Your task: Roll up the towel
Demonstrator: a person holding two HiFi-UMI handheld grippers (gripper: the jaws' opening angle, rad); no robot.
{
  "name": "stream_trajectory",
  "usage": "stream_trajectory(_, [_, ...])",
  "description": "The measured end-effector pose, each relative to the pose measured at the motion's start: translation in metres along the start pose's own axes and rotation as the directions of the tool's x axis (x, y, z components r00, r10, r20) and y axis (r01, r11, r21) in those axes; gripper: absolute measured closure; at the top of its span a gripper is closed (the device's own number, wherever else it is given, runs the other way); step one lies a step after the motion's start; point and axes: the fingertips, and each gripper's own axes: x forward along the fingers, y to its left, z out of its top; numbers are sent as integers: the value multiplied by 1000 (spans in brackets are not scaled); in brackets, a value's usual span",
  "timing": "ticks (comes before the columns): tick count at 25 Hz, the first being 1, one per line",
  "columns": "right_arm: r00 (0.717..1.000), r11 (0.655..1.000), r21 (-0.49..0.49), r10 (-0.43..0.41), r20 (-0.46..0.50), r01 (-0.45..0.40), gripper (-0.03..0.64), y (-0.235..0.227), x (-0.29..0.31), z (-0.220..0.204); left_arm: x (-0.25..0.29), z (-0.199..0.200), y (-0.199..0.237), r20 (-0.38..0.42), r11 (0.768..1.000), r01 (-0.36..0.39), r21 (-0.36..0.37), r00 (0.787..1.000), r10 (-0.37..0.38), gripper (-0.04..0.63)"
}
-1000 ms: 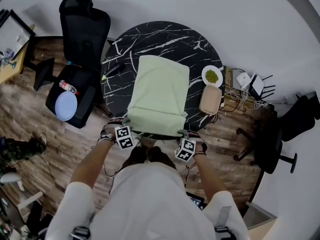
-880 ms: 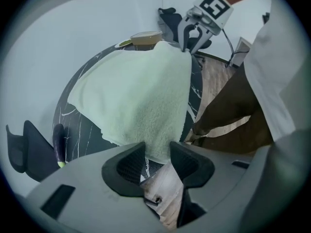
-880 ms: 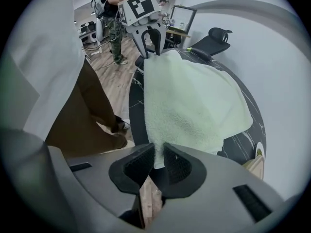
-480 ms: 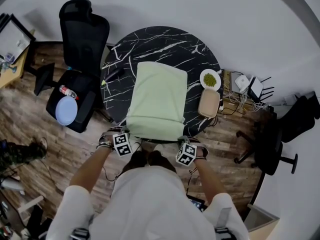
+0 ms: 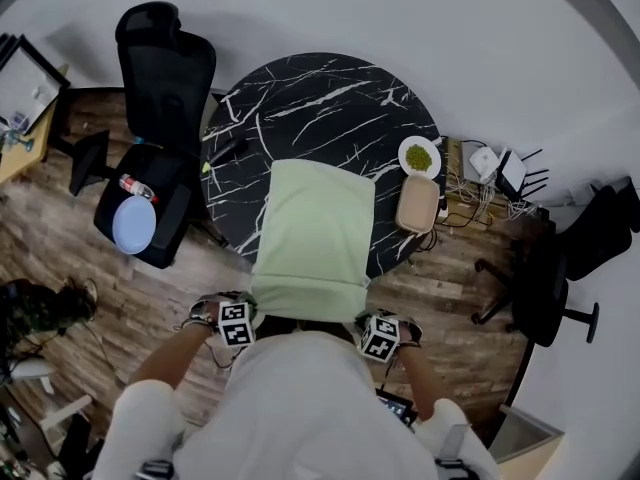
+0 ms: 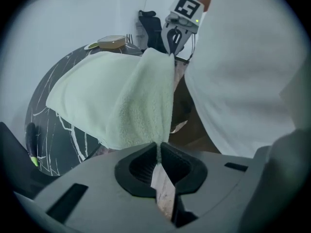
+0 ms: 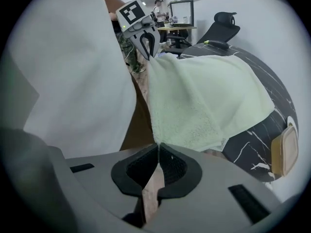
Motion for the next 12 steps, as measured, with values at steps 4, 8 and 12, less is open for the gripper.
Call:
stream_trajectory(4, [1000, 999, 42, 9, 24, -10, 611, 0, -9, 2, -6, 3, 1, 11, 1000, 4, -7, 1000, -4, 575])
stream_trajectory(8, [994, 994, 105, -15, 108, 3, 611, -24, -38, 20, -30, 15, 29, 49, 999, -19, -50, 999, 21, 575])
stream_trajectory(12, [983, 984, 163, -93, 158, 67, 611, -65, -65, 30, -56, 29, 75, 91, 993, -89, -81, 991, 96, 575])
